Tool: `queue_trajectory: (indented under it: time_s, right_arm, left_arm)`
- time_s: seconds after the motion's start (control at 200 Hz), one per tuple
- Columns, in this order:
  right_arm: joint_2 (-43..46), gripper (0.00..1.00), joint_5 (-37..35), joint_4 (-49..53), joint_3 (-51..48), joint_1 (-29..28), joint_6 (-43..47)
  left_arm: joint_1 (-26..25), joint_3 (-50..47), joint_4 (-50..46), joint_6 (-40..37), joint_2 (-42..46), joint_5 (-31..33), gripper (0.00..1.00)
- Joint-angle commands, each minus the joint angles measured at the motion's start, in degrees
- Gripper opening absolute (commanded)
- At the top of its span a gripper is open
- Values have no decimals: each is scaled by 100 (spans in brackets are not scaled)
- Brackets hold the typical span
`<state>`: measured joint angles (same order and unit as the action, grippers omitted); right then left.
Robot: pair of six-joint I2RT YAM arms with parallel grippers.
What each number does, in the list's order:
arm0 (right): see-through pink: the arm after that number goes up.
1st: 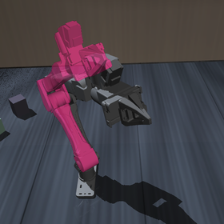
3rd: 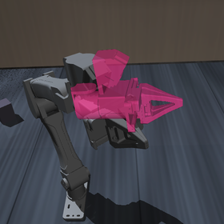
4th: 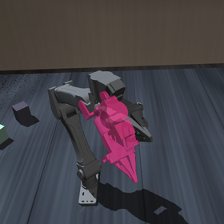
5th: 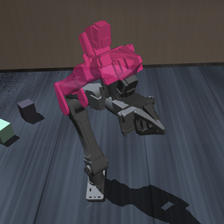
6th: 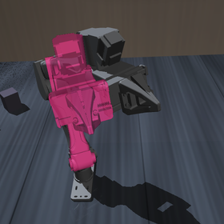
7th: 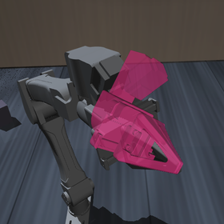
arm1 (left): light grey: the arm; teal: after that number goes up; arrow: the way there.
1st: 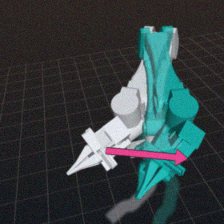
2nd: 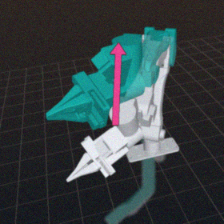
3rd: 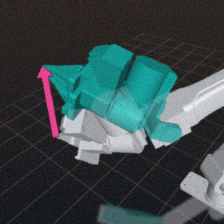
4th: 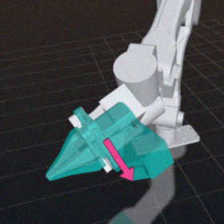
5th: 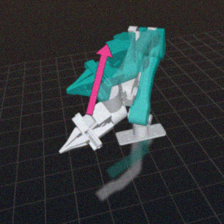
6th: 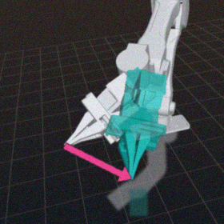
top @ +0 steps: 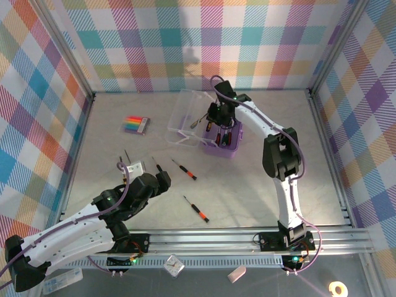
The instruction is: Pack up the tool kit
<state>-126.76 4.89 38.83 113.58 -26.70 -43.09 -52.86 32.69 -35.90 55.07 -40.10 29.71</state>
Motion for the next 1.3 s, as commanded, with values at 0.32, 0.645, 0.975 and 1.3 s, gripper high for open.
queue_trajectory:
  time_s: [0.32,0.645,0.975,1.3]
  right_arm:
    - [-708,25,437,648,1110,7,-24]
    - [-228,30,733,530,968,6,127]
    - [1269,31,93,264,-511,7,670]
    - [3935,31,-156,-817,-4049,-107,1005]
  left_arm:
    - [-49,168,-195,-66,6,184,100]
    - [-49,255,-196,-40,-48,166,100]
    - [235,660,-486,-2,-605,594,100]
    - [2974,691,34,-627,-1907,-1100,91]
